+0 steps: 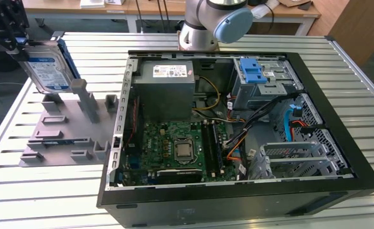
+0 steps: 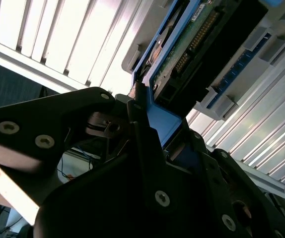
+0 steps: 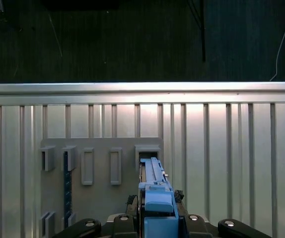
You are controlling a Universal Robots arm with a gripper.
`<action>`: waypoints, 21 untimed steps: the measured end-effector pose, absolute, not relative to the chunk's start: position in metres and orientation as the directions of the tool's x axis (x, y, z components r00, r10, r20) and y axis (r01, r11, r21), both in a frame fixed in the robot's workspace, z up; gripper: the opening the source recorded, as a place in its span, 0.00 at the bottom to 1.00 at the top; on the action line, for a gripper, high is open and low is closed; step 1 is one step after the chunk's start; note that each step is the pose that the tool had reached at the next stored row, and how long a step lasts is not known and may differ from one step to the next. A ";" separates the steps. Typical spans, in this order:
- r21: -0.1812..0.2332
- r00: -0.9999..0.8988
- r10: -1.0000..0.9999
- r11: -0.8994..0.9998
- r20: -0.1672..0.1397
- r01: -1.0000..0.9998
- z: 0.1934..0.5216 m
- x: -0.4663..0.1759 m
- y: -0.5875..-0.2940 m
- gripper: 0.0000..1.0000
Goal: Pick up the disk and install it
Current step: 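Pick up the disk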
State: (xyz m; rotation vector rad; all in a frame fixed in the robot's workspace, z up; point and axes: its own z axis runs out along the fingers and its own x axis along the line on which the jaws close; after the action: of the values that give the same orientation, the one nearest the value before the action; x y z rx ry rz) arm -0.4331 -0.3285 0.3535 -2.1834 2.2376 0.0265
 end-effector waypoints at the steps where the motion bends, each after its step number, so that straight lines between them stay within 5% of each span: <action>1: 0.001 -0.024 -0.999 0.024 -0.023 -1.000 0.354 -0.433 -0.328 0.36; 21: 0.002 -0.025 -0.999 0.024 -0.023 -1.000 0.363 -0.433 -0.328 0.36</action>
State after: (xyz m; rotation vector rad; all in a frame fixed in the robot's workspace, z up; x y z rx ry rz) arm -0.4331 -0.3285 0.3626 -2.1835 2.2377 0.0268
